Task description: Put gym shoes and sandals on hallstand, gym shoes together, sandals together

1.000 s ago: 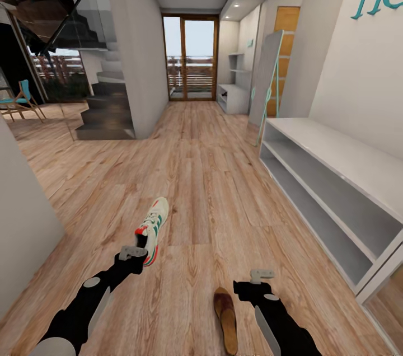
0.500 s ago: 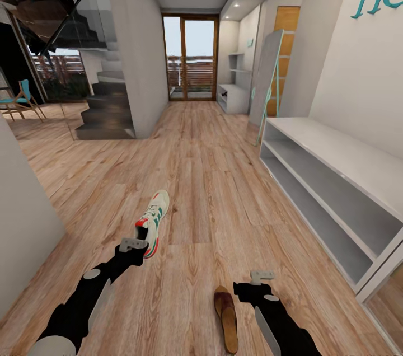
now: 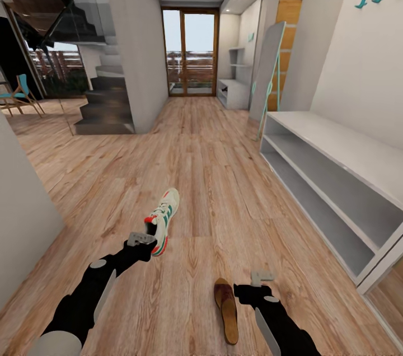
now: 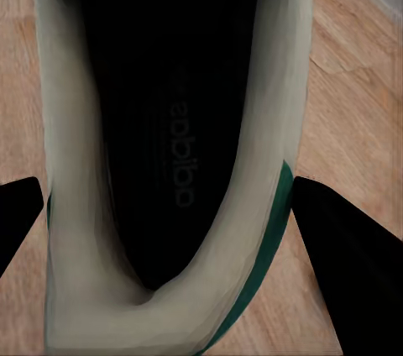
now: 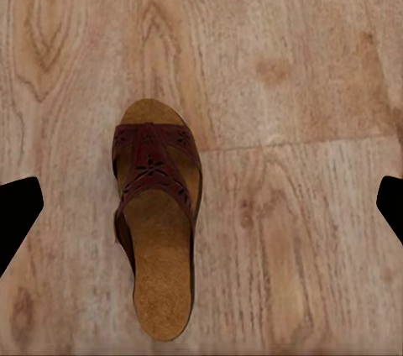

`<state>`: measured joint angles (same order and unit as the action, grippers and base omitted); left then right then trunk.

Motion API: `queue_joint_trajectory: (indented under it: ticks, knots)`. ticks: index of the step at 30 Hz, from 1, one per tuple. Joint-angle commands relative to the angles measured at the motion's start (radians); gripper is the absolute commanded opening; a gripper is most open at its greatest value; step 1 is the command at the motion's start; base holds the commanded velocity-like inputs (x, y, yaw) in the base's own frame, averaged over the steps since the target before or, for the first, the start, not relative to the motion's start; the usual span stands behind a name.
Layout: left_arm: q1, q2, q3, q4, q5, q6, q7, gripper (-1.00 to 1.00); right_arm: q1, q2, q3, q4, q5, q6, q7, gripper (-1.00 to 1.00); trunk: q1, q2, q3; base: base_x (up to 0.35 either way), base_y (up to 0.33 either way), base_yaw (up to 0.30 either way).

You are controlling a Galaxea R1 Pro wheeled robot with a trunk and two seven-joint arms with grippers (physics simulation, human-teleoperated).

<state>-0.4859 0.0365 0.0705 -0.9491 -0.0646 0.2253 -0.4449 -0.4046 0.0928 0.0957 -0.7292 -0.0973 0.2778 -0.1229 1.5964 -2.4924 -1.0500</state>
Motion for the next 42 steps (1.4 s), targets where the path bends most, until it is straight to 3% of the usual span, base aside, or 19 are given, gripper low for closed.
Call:
queue_joint_trajectory:
  ticks: [1, 12, 23, 42]
  knots:
    - [0.0, -0.001, 0.003, -0.002, -0.005, 0.007, -0.008, -1.0, 0.0, -0.001, 0.005, 0.002, -0.01, 0.004, -0.009, 1.0, 0.004, -0.008, -0.006, 0.0, 0.0, 0.032]
    - [0.003, -0.001, 0.0, -0.003, -0.006, 0.056, -0.012, -1.0, 0.0, -0.001, 0.006, 0.025, -0.01, 0.004, -0.01, 1.0, 0.009, -0.01, -0.066, 0.0, 0.0, 0.088]
    - [0.002, -0.001, 0.002, -0.002, -0.004, 0.062, -0.013, -1.0, 0.0, -0.001, 0.006, 0.025, -0.011, 0.004, -0.009, 1.0, 0.014, -0.013, -0.124, 0.0, 0.0, 0.153]
    - [-0.001, 0.006, 0.005, -0.02, 0.03, 0.062, -0.017, -1.0, 0.0, -0.001, 0.004, 0.023, -0.012, 0.004, -0.009, 1.0, 0.022, -0.017, -0.217, 0.0, 0.0, 0.221]
